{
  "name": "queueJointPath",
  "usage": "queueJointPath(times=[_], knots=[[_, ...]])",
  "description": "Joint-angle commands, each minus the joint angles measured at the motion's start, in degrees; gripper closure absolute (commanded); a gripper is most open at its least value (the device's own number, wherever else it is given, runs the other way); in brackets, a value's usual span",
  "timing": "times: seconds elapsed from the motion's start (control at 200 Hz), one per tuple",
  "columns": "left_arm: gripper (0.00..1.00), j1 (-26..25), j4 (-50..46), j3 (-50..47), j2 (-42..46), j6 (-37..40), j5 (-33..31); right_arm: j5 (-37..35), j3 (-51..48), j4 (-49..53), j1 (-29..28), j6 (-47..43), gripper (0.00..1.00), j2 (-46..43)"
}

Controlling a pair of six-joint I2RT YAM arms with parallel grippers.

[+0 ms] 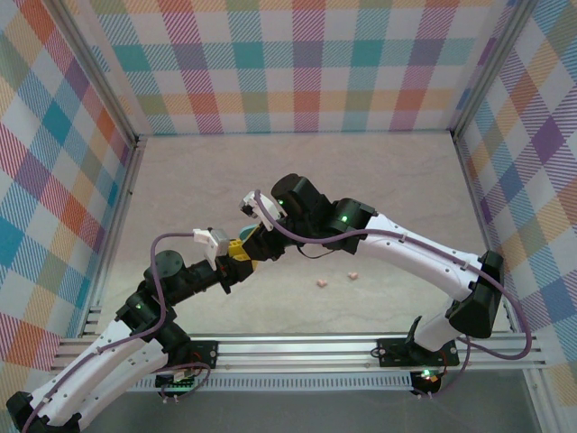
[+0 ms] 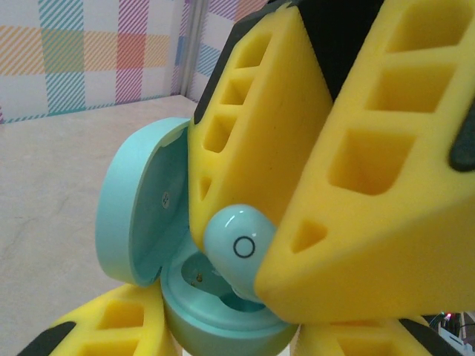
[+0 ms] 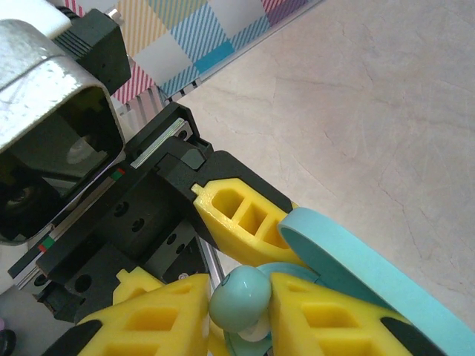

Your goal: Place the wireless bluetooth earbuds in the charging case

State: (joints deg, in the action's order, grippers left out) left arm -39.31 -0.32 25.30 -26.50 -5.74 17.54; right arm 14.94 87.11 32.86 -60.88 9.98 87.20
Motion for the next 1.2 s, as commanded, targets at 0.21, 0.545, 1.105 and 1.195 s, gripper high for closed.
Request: queueJointPath(times=[0.21,0.545,1.105,1.195], knots=[[0.76,-0.5,0.4,1.3,1.0,0.5,1.1,-1.5,-0.4,0.3,-0.6,-0.1,0.70,-0.9],[0.77,-0.5,0.3,1.2,1.0,0.6,1.0,-3.3,0.3,-0.1,-0.6,1.2,0.69,-2.9],[0.76,-0.5,0.3,1.1,1.2,0.5,1.3,-6.4,1.0,0.3,-0.2,1.7,0.67,-6.5],[0.76,-0.5,0.3,1.1,1.2,0.5,1.3,-8.3,1.2,1.2,0.4,0.9,0.67,-7.5]])
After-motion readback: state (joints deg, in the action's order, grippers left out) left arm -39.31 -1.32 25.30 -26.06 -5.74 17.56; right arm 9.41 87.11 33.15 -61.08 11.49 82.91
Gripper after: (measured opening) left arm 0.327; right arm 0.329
